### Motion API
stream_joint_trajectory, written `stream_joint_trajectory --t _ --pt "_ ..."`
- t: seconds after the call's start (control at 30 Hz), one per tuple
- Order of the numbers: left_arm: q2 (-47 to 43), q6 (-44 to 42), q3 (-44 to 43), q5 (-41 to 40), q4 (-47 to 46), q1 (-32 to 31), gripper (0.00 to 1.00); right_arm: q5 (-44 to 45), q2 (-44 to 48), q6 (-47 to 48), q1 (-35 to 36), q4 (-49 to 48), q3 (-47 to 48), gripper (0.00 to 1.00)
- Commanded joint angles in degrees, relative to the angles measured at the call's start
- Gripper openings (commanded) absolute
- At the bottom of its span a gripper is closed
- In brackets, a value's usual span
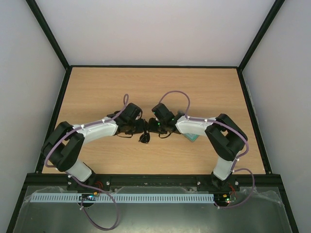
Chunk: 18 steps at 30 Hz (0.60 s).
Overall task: Organize the sunglasses
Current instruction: Place the sunglasses at the center of the board.
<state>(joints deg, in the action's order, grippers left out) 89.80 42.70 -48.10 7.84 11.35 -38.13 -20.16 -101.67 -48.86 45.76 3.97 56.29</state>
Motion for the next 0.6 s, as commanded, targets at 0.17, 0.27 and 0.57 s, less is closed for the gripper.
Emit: stream_joint_trajectory --t 0.17,0.27,0.57 --pt "-4.9 0.2 1.1 -1.2 2.1 0.1 0.13 9.0 5.0 4.1 0.3 9.8 0.0 0.43" --pt "-7.2 0.1 1.4 -1.6 3.5 0.5 0.15 11.1 6.4 6.1 0.2 12.6 0.9 0.42" --pt "-17.1 -1.3 3.4 -1.7 8.3 5.5 0.52 18.4 5.9 11.7 3.6 23.9 10.1 0.42"
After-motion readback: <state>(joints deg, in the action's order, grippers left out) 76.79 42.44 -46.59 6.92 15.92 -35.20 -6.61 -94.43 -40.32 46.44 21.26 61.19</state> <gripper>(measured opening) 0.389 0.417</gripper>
